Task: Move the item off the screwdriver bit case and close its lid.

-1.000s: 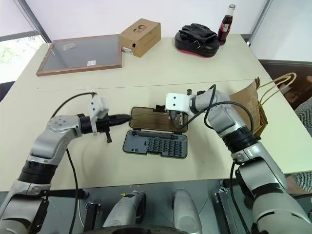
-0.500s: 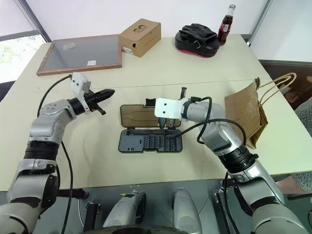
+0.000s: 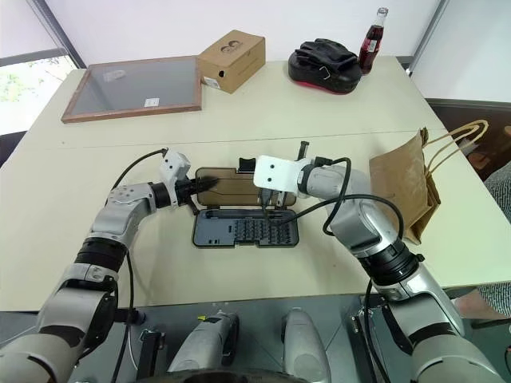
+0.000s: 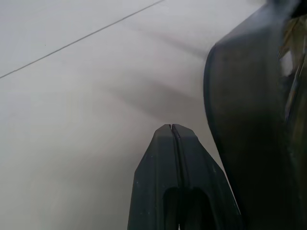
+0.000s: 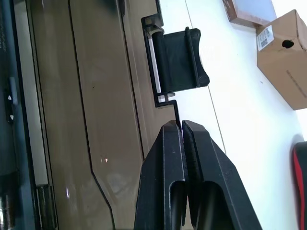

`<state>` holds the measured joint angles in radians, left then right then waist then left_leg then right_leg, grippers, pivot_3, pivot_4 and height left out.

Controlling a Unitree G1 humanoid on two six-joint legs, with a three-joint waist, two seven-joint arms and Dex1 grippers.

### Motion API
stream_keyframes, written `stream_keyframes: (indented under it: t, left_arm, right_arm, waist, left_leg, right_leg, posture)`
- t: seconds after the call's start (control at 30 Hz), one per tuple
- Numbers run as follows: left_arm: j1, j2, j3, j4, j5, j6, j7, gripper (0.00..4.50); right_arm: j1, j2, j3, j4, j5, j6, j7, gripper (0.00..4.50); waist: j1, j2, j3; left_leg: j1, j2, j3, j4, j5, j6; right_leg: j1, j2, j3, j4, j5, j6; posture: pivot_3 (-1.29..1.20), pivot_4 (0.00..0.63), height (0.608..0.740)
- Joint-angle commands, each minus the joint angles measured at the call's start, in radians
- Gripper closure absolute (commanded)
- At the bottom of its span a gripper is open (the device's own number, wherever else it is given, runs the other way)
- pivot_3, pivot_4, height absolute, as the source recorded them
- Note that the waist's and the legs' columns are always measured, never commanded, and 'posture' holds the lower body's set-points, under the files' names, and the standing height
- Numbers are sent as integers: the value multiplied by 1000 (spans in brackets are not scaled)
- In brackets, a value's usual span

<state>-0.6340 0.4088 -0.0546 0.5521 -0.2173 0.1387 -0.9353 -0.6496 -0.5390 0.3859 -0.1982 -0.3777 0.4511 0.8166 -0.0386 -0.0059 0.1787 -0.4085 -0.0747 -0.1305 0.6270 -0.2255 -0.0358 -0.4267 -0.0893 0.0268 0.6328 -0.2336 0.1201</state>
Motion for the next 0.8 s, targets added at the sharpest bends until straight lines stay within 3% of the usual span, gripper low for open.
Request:
stream_keyframes:
  t: [0.03,0.23,0.43,0.57,0.8]
  left_arm:
    - [-15,1,20,-28,-9,-18,-7,4500]
    - [1,5,19,-39,-5,-24,-5,4500]
    - [2,26,25,-58,-11,-22,-24,4500]
    - [-8,59,35,-85,-32,4,-70,4500]
    - [-15,117,40,-196,-126,179,-197,4500]
  right_arm:
    - [-8,5,-24,-43,12,8,1,3014]
    - [-24,-42,-30,-66,33,49,78,58]
    - [-59,-184,-211,-188,217,283,258,58]
    - [-41,-240,-300,-228,279,394,249,58]
    - [46,-315,-330,-260,305,447,190,58]
  waist:
    - [1,0,0]
    - [2,0,0]
    - [8,0,0]
    - [9,0,0]
    - [21,0,0]
  left_leg:
    - [0,0,0,0,0,0]
    - [0,0,0,0,0,0]
    - [0,0,0,1,0,0]
    - [0,1,0,0,0,0]
    - [0,1,1,0,0,1]
  right_leg:
    - [0,0,0,0,0,0]
    - [0,0,0,0,0,0]
    - [0,0,0,0,0,0]
    - [0,0,0,0,0,0]
    - [0,-2,0,0,0,0]
  posture:
    - [0,150,740]
    - [0,150,740]
    - [0,150,740]
    - [0,150,740]
    - [0,150,740]
